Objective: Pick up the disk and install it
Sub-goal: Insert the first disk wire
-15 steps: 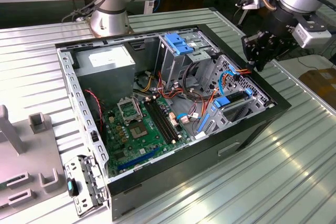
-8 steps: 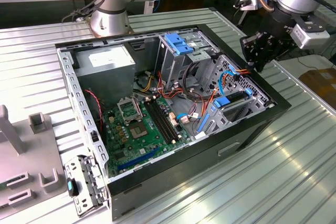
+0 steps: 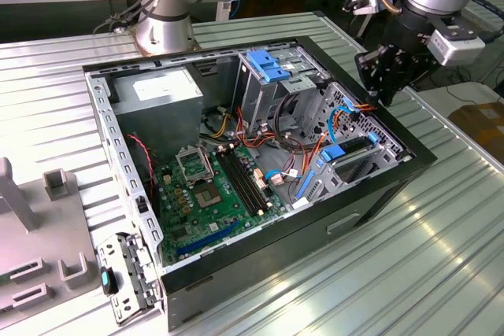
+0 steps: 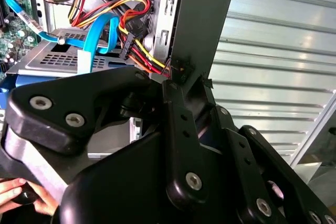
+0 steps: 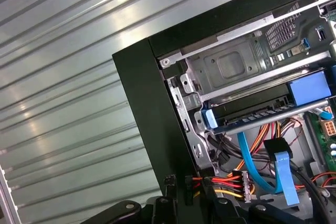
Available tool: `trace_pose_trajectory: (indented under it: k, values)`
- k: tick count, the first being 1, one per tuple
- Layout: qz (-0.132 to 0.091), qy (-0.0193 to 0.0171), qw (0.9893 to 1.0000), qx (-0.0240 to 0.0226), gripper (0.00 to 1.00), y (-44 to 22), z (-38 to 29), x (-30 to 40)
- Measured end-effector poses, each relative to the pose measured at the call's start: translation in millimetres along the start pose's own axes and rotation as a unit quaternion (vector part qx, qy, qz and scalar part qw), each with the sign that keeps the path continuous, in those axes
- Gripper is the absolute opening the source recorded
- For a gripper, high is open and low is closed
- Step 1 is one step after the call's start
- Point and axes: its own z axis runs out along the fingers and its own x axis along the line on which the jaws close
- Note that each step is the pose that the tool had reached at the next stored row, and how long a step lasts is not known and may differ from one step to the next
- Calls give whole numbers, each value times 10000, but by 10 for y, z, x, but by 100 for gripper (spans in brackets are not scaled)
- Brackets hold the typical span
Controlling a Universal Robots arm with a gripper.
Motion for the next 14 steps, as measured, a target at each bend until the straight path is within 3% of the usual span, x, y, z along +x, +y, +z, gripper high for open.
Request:
trace_pose_trajectory:
  k: [5, 8, 9, 10, 14]
  values:
    - [-2, 38, 10000, 11, 31, 2, 29, -5]
    - [-2, 41, 10000, 12, 31, 2, 33, -6]
    - [-2, 42, 10000, 12, 30, 2, 33, -6]
    - [-2, 42, 10000, 12, 17, 2, 33, -6]
    - [-2, 35, 10000, 9, 17, 1, 8, -2]
